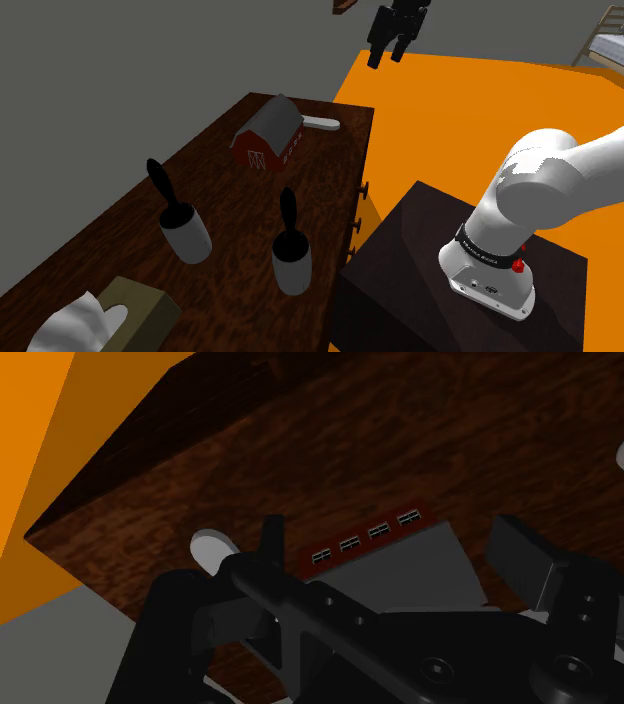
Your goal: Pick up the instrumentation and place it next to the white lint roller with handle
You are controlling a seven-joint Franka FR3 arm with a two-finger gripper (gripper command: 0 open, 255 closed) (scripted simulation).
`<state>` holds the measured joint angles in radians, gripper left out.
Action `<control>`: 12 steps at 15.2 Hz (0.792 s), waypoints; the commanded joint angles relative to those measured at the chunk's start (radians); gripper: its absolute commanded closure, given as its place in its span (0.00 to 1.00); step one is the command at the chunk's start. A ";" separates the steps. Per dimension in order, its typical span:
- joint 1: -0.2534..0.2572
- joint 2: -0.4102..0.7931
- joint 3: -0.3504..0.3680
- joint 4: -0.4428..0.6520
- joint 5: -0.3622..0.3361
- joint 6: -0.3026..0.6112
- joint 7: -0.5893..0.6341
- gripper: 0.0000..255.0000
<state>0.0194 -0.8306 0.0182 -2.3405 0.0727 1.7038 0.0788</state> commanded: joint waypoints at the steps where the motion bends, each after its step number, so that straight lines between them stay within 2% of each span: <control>1: 0.000 0.000 0.000 0.000 0.000 0.000 0.000 0.00; 12: 0.015 0.362 -0.122 0.059 -0.050 0.233 -0.252 0.00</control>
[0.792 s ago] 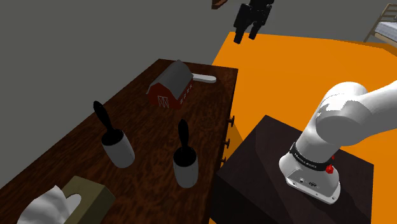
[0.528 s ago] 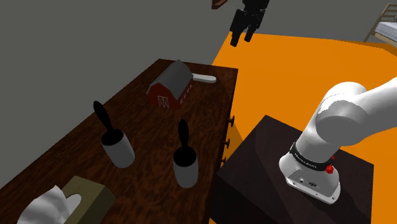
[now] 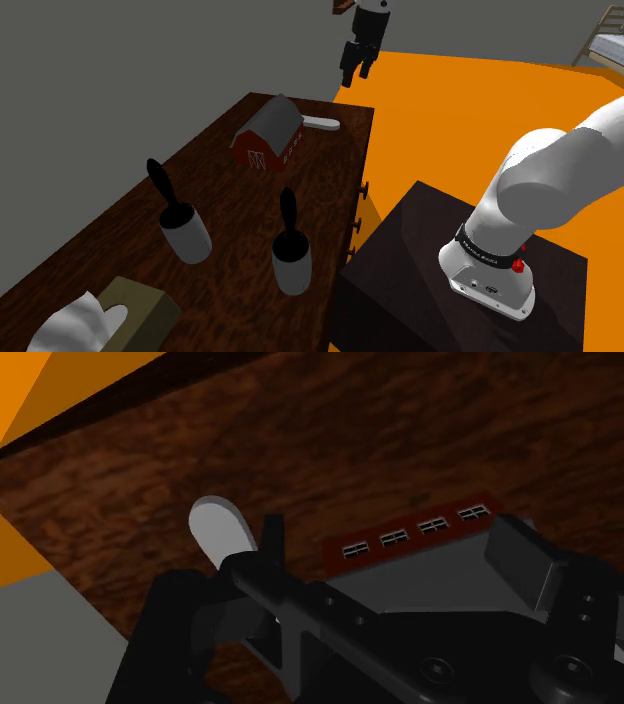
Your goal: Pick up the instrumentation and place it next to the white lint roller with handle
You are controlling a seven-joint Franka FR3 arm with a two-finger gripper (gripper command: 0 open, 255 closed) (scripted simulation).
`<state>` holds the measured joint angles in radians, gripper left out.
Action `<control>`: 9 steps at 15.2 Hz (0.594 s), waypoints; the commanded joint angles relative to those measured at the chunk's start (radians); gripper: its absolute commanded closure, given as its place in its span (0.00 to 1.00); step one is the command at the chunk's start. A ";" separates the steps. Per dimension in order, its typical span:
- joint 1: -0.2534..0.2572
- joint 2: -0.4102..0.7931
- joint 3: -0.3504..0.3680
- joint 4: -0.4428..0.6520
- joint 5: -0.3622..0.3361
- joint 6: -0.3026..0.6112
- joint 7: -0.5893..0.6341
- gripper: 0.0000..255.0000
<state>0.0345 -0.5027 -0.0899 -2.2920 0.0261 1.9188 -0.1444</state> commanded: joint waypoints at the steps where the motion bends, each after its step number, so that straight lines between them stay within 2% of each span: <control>1: 0.002 0.072 -0.023 0.024 -0.004 0.036 -0.051 0.00; 9: 0.012 0.385 -0.081 0.183 0.016 0.140 -0.229 0.00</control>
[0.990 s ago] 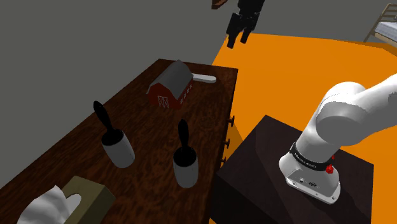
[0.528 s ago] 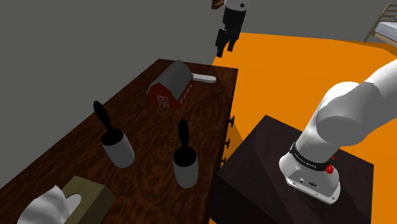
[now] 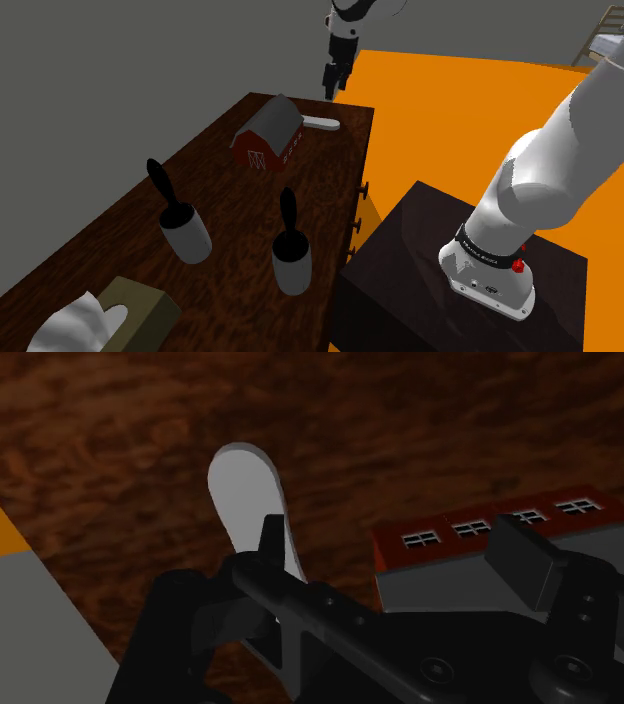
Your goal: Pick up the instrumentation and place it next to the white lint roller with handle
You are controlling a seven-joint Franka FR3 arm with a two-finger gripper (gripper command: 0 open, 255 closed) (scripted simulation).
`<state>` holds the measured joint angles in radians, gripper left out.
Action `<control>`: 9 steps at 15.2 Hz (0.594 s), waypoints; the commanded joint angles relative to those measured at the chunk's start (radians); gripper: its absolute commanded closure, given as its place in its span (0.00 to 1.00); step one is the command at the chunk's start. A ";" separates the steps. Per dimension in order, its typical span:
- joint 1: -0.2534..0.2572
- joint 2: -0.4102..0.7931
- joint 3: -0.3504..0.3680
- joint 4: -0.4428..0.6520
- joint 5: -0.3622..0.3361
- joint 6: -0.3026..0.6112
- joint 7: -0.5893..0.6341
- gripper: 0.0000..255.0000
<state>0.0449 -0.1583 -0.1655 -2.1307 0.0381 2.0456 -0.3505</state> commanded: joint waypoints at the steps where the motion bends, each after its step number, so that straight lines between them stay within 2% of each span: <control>1: 0.001 0.082 -0.009 0.047 0.009 0.021 -0.045 0.00; 9: -0.021 0.411 -0.016 0.302 0.052 0.046 -0.201 0.00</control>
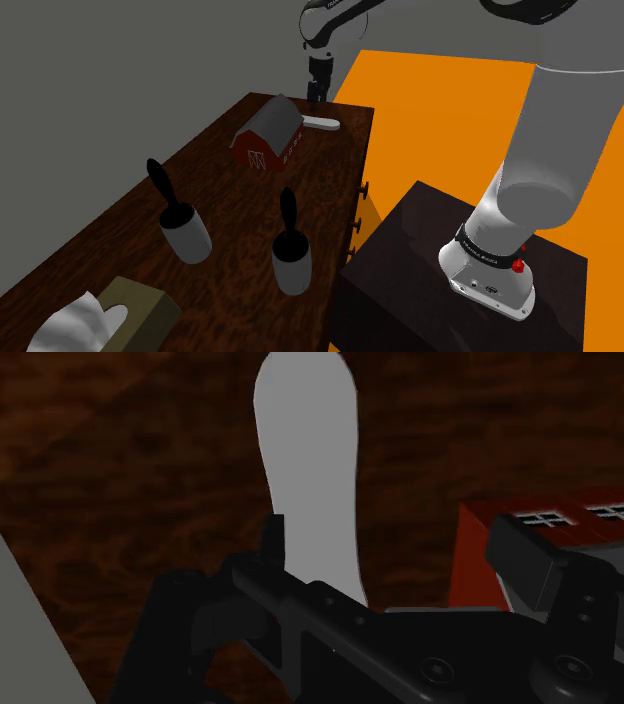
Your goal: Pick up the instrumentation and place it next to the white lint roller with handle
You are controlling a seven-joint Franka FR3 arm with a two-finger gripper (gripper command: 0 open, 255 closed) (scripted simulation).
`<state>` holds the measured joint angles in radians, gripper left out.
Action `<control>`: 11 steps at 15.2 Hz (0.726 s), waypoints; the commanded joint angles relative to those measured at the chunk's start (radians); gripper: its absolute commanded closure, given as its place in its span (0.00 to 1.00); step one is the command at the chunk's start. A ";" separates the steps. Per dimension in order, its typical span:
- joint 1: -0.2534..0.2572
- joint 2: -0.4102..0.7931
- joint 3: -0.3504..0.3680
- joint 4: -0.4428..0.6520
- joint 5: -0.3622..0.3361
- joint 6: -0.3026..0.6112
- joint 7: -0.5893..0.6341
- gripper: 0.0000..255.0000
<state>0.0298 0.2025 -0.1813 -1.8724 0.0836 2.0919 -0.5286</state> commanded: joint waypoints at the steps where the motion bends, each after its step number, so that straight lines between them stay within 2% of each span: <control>1: -0.010 0.093 0.002 0.083 0.011 -0.003 -0.039 0.00; 4: -0.023 0.192 0.010 0.179 0.017 -0.013 -0.074 0.00; 11: -0.024 0.235 0.015 0.138 0.028 0.071 -0.081 0.00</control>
<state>0.0068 0.4252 -0.1673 -1.7318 0.1088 2.1474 -0.6075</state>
